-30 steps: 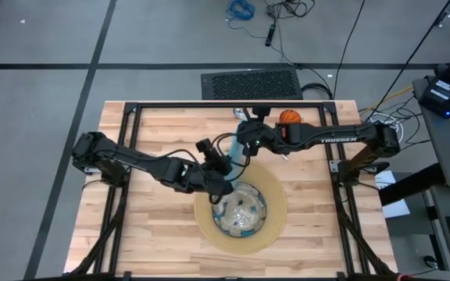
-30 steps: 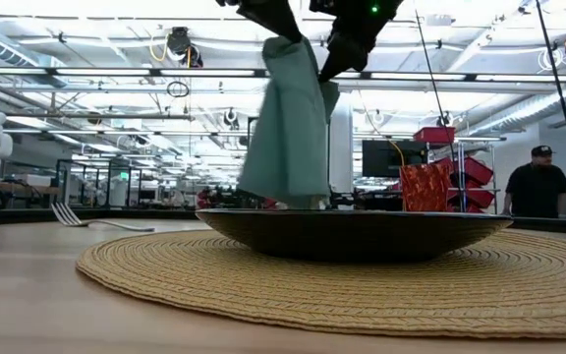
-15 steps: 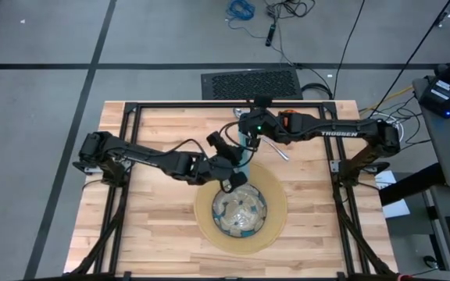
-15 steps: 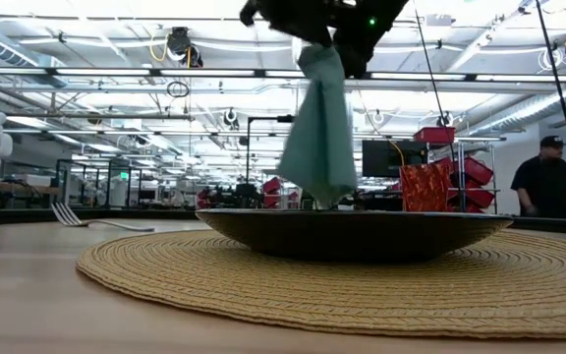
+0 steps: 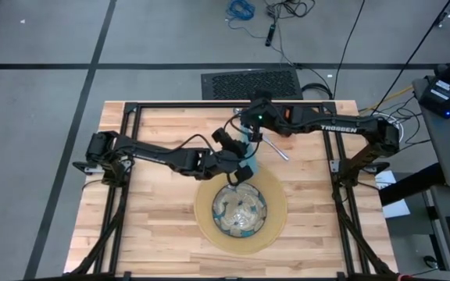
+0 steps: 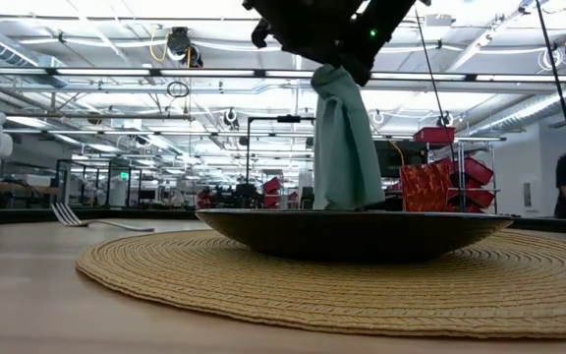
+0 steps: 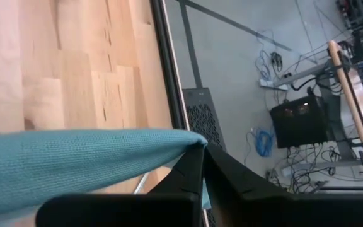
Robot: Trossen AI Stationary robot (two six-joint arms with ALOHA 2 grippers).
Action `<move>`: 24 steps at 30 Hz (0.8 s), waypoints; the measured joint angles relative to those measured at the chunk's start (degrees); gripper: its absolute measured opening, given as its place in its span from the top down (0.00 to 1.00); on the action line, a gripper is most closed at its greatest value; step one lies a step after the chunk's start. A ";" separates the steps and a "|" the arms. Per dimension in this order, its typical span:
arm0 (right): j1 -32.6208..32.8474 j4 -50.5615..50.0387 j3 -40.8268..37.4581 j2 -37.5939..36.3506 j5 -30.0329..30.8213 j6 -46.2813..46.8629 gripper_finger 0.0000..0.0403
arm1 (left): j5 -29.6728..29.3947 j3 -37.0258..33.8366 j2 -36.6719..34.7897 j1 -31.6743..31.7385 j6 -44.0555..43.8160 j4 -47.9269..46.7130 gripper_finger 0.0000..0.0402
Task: Set table place
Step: Fold the blue napkin
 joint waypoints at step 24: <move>-3.77 2.68 0.00 1.08 -12.26 -2.73 1.00 | 3.15 -5.31 0.02 3.24 -3.00 4.68 1.00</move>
